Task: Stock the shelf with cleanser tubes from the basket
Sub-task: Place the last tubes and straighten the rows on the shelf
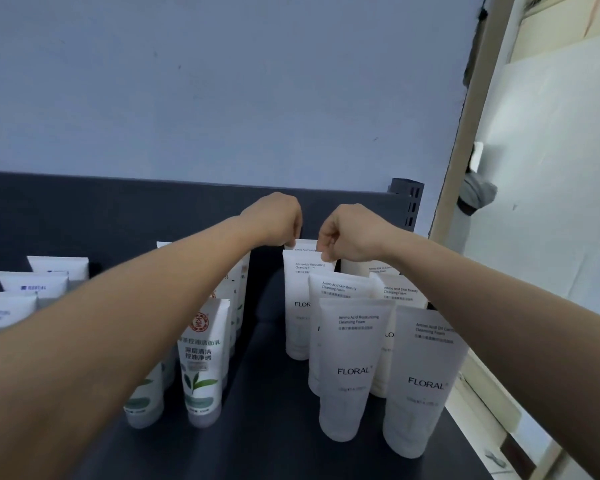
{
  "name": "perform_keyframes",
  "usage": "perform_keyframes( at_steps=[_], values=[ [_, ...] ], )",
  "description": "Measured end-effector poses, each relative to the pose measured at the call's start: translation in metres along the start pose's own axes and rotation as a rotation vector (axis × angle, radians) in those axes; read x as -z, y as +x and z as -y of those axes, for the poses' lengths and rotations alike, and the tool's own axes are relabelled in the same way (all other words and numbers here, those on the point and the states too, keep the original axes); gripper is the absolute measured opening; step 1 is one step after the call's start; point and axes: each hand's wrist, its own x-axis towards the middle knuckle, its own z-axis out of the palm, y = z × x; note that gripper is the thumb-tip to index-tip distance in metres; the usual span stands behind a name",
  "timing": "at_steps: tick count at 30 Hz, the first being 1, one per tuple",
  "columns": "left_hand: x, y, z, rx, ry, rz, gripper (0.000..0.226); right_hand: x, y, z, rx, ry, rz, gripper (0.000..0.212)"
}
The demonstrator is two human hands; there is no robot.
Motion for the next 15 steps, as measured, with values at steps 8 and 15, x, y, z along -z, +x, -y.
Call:
perform_keyframes(
  at_steps=[8,15],
  values=[
    [0.000,-0.003,0.002,-0.001,0.013,-0.010,0.008,-0.004,-0.001,0.002,0.002,0.016,-0.026,0.016],
    [0.003,-0.010,0.004,0.023,-0.040,-0.056,0.011,0.004,-0.012,0.004,0.008,0.048,-0.051,0.021]
  ],
)
